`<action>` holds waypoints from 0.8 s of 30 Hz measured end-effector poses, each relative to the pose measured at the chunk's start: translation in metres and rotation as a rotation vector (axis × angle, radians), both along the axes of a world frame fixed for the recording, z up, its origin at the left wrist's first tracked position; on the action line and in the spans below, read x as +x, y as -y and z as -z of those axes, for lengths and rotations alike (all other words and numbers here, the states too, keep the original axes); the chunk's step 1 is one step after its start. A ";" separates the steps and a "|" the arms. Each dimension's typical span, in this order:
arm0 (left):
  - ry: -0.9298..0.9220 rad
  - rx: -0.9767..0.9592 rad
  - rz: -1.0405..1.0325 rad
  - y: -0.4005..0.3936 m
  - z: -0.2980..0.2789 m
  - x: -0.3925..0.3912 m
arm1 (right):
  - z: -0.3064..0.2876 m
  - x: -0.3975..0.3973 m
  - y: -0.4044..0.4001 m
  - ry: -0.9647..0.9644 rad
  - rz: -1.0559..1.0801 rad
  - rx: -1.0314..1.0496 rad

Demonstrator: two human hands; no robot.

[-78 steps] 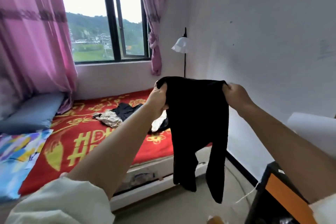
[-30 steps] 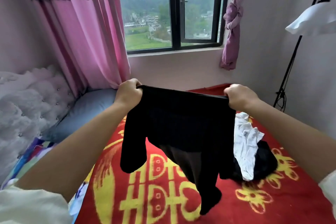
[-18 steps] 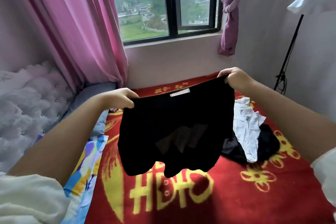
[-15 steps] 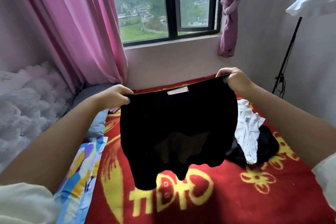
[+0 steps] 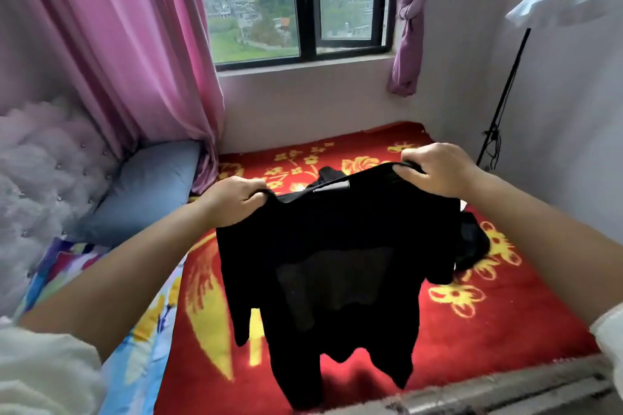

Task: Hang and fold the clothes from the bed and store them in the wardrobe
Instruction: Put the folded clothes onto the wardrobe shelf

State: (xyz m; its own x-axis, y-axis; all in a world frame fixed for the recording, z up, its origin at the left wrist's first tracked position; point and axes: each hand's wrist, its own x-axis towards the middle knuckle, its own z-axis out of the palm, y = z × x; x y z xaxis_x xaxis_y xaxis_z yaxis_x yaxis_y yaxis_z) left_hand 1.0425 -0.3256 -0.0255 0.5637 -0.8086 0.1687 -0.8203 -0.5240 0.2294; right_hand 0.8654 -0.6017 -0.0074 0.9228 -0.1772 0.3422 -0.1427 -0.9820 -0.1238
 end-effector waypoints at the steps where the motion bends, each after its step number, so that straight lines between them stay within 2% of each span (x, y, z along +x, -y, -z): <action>1: -0.007 0.192 0.024 -0.007 0.007 -0.013 | 0.011 -0.008 -0.008 -0.151 -0.023 -0.075; 3: -0.031 0.519 0.024 -0.017 0.016 -0.037 | 0.027 -0.020 -0.024 -0.470 -0.069 -0.227; 6: 0.002 0.880 0.054 -0.035 0.038 -0.083 | 0.054 -0.050 -0.057 -0.841 -0.123 -0.296; 9: -0.051 1.101 -0.002 -0.053 0.074 -0.128 | 0.082 -0.081 -0.087 -1.065 -0.161 -0.275; 13: -0.319 1.286 -0.127 -0.075 0.114 -0.197 | 0.123 -0.130 -0.114 -1.345 -0.162 -0.092; 16: -0.440 1.334 -0.124 -0.091 0.131 -0.243 | 0.139 -0.175 -0.120 -1.430 -0.180 -0.041; 19: -0.509 1.273 -0.175 -0.106 0.131 -0.271 | 0.139 -0.206 -0.120 -1.400 -0.178 0.011; 22: -0.578 1.035 -0.302 -0.119 0.123 -0.270 | 0.129 -0.203 -0.111 -1.256 -0.140 0.045; 24: -0.561 0.812 -0.380 -0.126 0.121 -0.262 | 0.123 -0.192 -0.105 -1.135 -0.115 0.024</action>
